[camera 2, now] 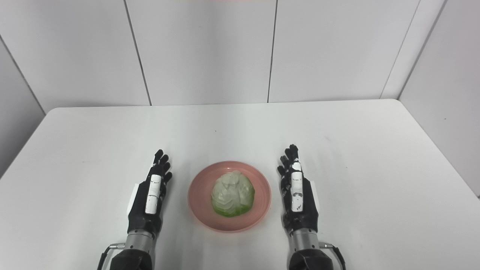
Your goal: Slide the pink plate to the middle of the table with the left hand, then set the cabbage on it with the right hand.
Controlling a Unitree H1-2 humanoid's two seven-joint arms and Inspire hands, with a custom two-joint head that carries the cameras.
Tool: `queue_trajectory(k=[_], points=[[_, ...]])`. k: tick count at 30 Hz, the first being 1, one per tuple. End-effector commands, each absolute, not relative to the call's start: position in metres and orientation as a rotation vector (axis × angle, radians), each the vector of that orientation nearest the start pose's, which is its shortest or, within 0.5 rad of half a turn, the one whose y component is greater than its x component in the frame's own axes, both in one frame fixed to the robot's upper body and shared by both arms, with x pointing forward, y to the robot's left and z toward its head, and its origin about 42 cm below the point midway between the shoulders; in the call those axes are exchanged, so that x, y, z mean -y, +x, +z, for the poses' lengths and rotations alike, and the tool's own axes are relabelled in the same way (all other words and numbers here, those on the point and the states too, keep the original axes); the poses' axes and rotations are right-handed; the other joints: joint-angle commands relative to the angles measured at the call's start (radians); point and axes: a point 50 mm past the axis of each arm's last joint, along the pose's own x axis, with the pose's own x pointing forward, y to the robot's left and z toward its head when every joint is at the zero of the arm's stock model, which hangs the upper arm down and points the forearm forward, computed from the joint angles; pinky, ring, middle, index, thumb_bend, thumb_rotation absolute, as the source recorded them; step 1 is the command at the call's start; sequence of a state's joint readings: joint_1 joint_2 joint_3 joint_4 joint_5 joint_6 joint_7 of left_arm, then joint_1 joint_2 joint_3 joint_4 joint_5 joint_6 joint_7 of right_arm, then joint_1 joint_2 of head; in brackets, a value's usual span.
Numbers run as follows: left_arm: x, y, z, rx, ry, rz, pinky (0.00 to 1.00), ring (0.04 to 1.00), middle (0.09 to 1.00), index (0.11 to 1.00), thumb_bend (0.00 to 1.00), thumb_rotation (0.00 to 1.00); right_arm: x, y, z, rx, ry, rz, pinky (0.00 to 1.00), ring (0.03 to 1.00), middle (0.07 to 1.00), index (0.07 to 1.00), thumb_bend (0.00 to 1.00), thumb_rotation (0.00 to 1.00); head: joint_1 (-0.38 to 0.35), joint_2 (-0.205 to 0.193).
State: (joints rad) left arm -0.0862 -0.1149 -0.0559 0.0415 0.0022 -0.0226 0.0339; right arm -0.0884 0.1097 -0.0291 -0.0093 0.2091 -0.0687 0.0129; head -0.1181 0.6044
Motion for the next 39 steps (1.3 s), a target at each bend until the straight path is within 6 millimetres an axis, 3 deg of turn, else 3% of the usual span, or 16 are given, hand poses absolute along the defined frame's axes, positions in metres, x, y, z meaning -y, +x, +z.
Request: queue_trajectory(k=[1, 9, 14, 20, 26, 39], points=[[-0.151, 0.311, 0.118, 0.094, -0.105, -0.053, 1.00, 1.000, 1.000, 1.000, 0.90, 0.93, 0.171, 0.312, 0.126, 0.155, 0.334, 0.000, 1.00, 1.000, 1.000, 0.994, 0.80, 0.95, 0.002, -0.003], [-0.146, 0.312, 0.116, 0.093, -0.106, -0.049, 1.00, 1.000, 1.000, 1.000, 0.90, 0.94, 0.177, 0.312, 0.122, 0.132, 0.305, -0.029, 1.00, 1.000, 1.000, 0.988, 0.76, 1.00, 0.021, -0.011], [-0.141, 0.311, 0.118, 0.106, -0.107, -0.045, 1.00, 1.000, 1.000, 1.000, 0.90, 0.94, 0.182, 0.312, 0.124, 0.135, 0.284, -0.028, 1.00, 1.000, 1.000, 0.981, 0.74, 1.00, 0.038, 0.004], [-0.135, 0.311, 0.121, 0.124, -0.109, -0.041, 1.00, 1.000, 1.000, 1.000, 0.90, 0.95, 0.187, 0.313, 0.127, 0.148, 0.254, -0.023, 1.00, 0.996, 0.991, 0.971, 0.75, 1.00, 0.058, 0.026], [-0.130, 0.315, 0.123, 0.120, -0.131, -0.032, 1.00, 1.000, 1.000, 1.000, 0.86, 0.95, 0.191, 0.316, 0.125, 0.149, 0.249, -0.018, 1.00, 0.979, 0.985, 0.970, 0.78, 0.99, 0.080, 0.018], [-0.129, 0.315, 0.124, 0.118, -0.133, -0.043, 1.00, 1.000, 1.000, 1.000, 0.90, 0.94, 0.188, 0.313, 0.126, 0.142, 0.257, -0.019, 1.00, 0.947, 0.963, 0.938, 0.78, 0.95, 0.084, 0.026]])
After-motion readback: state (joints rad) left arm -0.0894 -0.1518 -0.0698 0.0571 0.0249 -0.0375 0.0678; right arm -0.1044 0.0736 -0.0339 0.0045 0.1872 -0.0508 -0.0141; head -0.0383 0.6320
